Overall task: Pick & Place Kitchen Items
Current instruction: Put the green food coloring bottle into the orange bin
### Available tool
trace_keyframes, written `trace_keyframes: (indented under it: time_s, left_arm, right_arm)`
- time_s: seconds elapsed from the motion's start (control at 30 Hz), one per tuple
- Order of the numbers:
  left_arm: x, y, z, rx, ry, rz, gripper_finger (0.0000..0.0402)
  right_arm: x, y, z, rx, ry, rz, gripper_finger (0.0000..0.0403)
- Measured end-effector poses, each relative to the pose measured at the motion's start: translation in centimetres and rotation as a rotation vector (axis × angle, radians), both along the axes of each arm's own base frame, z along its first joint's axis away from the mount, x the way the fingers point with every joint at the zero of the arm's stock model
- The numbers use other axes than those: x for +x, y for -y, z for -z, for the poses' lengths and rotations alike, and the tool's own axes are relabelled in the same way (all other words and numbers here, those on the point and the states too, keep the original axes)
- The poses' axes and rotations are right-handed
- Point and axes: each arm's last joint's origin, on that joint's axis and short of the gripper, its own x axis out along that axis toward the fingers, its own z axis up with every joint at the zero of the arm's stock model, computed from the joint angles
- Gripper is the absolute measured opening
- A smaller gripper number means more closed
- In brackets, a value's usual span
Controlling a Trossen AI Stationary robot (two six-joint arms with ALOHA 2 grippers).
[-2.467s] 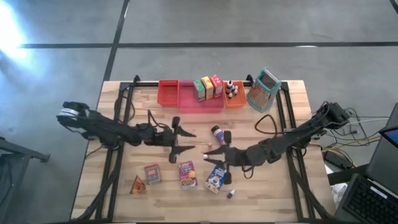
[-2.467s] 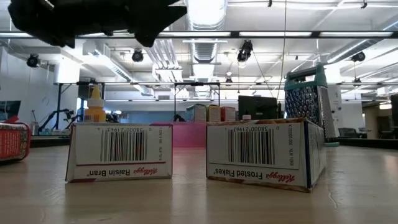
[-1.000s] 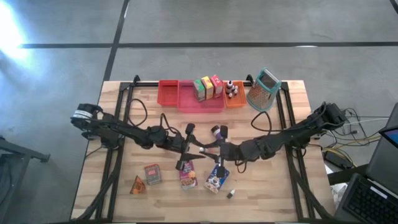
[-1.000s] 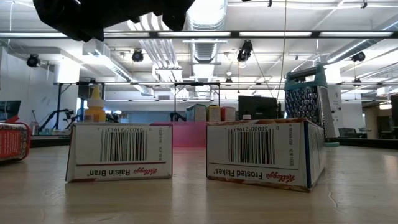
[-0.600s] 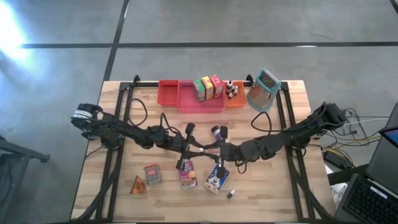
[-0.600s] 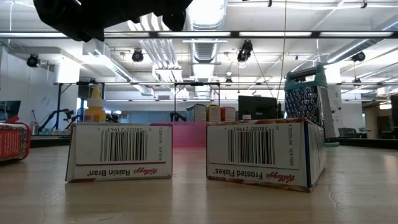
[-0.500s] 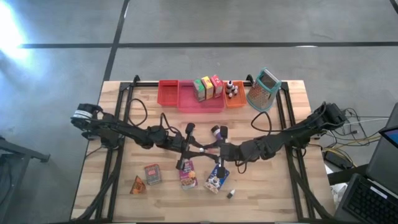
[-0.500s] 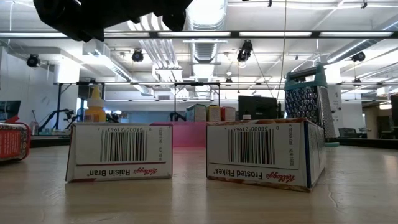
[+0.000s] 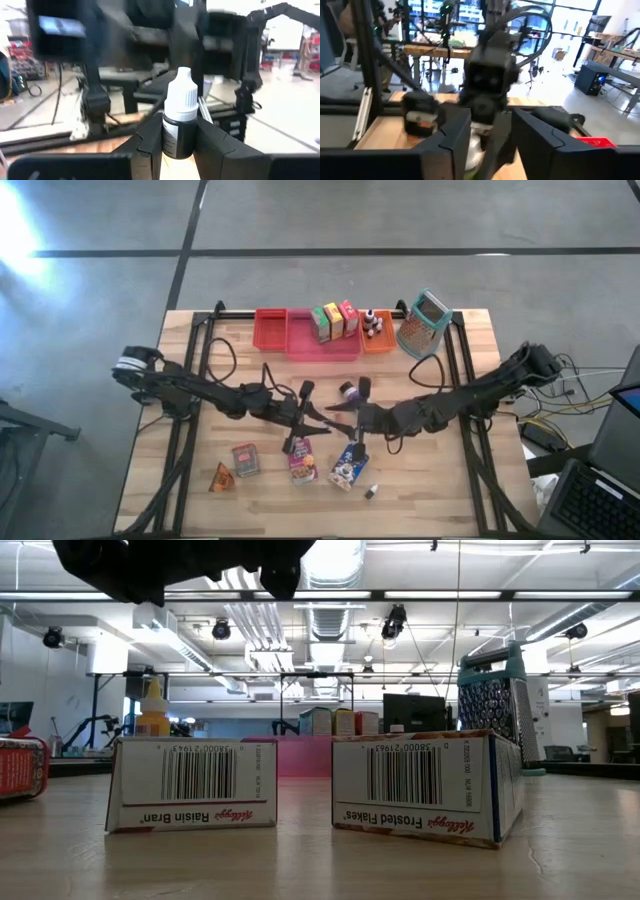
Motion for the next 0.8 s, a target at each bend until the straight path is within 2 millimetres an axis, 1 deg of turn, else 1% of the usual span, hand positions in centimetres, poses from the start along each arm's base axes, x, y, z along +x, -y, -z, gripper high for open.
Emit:
trace_keyframes:
  time_s: [0.13, 0.23, 0.33, 0.47, 0.57, 0.67, 0.8]
  left_arm:
    - [-0.4, -0.1, -0.3, 0.008, -0.041, -0.002, 0.009]
    - [-0.8, -0.2, -0.1, 0.013, -0.139, -0.004, 0.009]
    - [-1.8, -0.4, -0.2, 0.011, -0.266, -0.007, 0.009]
    - [-3.4, -0.7, -0.1, -0.002, -0.462, -0.017, 0.009]
    - [-4.4, -0.8, 0.0, -0.033, -0.56, -0.026, 0.009]
    - [-4.7, -0.8, 1.0, -0.031, -0.665, -0.034, 0.009]
    - [-4.6, -0.8, 1.9, -0.057, -0.733, -0.05, 0.009]
  right_arm:
    - [-0.1, 0.1, 0.1, 0.034, -0.013, 0.01, 0.0179]
    - [-0.3, 0.2, 0.5, 0.075, -0.067, 0.012, 0.0199]
    - [-0.5, 0.1, 1.3, 0.118, -0.136, 0.019, 0.0212]
    - [-0.8, -0.1, 1.8, 0.13, -0.231, 0.021, 0.0219]
    - [-0.7, -0.3, 1.8, 0.201, -0.306, -0.003, 0.0219]
    - [-0.2, -0.5, 2.2, 0.242, -0.36, -0.046, 0.0215]
    - [0.5, -0.8, 2.5, 0.241, -0.409, -0.066, 0.0216]
